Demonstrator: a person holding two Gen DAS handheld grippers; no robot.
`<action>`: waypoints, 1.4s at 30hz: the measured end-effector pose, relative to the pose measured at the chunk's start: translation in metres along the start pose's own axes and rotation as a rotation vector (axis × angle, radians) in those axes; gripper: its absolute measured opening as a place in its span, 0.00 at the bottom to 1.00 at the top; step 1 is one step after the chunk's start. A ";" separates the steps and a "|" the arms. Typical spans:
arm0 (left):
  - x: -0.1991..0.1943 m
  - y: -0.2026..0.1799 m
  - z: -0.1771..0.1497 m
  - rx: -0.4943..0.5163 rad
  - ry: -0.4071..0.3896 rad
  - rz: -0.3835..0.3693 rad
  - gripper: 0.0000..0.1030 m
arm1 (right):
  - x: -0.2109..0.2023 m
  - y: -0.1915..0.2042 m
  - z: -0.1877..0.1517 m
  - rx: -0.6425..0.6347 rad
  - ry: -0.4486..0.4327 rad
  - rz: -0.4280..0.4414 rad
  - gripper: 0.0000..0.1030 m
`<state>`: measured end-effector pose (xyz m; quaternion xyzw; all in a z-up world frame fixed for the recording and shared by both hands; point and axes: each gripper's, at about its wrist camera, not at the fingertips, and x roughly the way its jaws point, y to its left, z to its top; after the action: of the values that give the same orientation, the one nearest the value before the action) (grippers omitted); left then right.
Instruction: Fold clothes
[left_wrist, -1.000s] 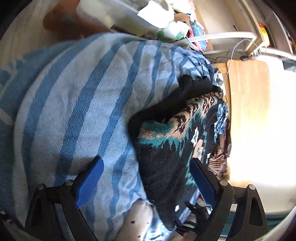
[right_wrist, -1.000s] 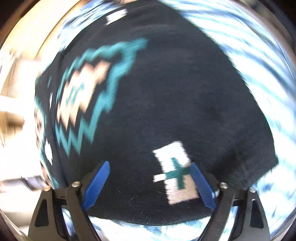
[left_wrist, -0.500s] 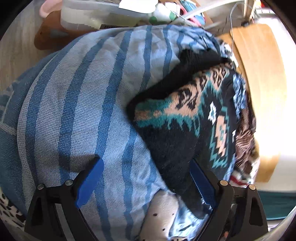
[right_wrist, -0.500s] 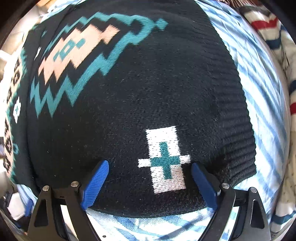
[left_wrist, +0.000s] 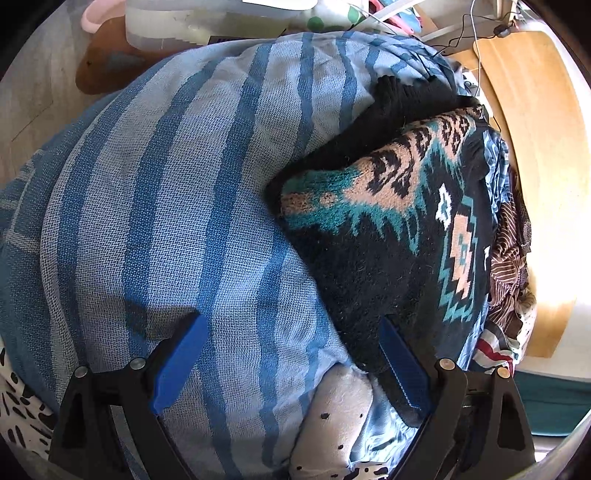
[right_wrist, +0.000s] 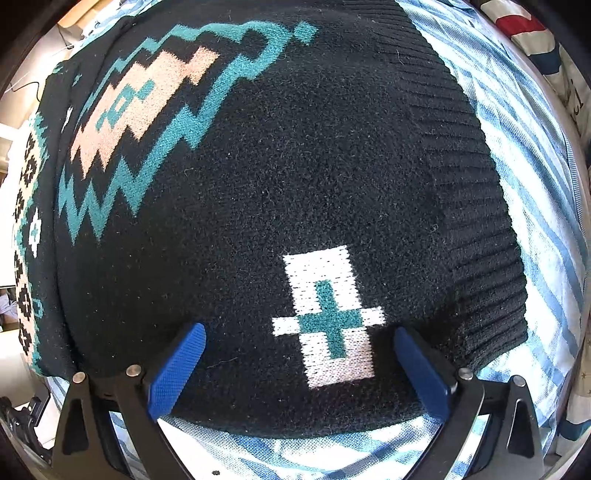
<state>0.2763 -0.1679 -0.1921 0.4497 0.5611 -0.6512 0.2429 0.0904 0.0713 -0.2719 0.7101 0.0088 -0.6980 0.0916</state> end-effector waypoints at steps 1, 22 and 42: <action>0.001 0.000 0.000 0.000 0.003 0.001 0.90 | 0.000 0.001 0.000 -0.001 -0.001 -0.003 1.00; 0.014 -0.001 0.002 -0.004 0.040 -0.002 0.90 | -0.010 0.016 0.011 -0.007 -0.006 -0.017 1.00; -0.022 0.021 0.001 -0.044 -0.118 -0.243 0.89 | -0.057 -0.036 0.014 0.426 -0.054 0.150 0.59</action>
<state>0.3045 -0.1781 -0.1838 0.3341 0.6102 -0.6886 0.2045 0.0696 0.1111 -0.2198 0.6931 -0.1942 -0.6941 -0.0086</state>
